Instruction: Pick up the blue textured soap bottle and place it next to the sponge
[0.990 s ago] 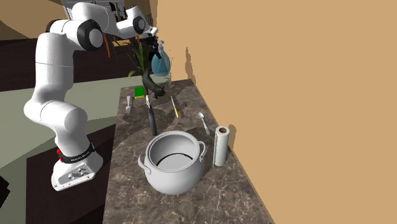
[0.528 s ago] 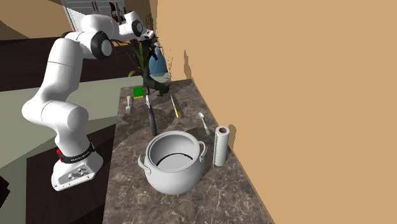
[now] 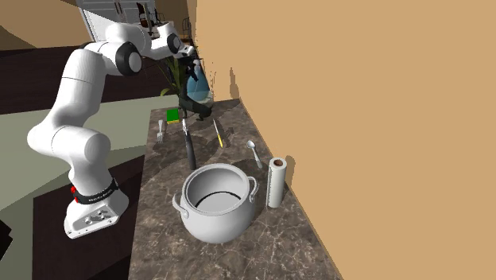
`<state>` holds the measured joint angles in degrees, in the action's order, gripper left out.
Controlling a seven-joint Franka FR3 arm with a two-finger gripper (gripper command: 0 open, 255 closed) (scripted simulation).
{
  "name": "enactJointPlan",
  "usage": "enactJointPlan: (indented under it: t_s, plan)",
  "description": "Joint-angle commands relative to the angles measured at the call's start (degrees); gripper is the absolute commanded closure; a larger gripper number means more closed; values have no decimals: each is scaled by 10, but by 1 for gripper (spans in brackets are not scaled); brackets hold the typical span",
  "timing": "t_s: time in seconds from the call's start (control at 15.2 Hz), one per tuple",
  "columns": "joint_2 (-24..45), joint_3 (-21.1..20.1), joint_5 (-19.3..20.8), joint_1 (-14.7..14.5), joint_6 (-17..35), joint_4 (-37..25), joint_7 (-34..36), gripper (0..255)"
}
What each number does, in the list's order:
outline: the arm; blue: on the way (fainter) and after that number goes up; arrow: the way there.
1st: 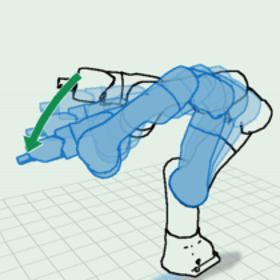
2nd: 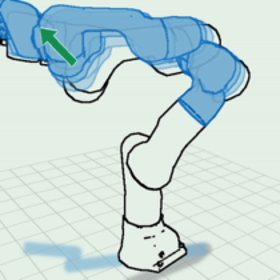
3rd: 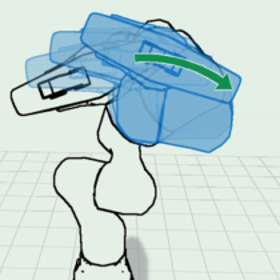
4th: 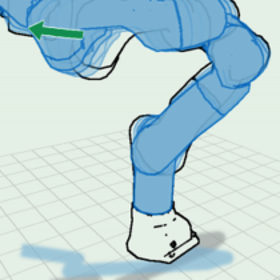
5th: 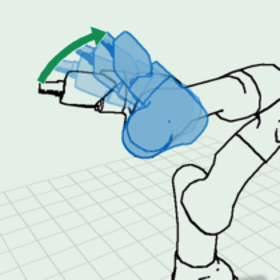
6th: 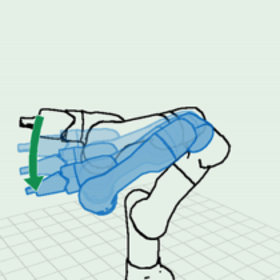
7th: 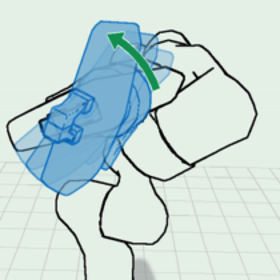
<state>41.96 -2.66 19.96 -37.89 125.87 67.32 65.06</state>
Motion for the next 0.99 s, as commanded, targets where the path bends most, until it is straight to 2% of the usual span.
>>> enactJointPlan:
  t_s: [0.0,0.33,0.86,0.92]
  plan:
    - [3,1,2,0,13,10,5,255]
    - [14,4,7,-1,41,27,14,255]
    - [14,4,7,-1,41,27,14,255]
    - [14,4,7,-1,41,27,14,0]
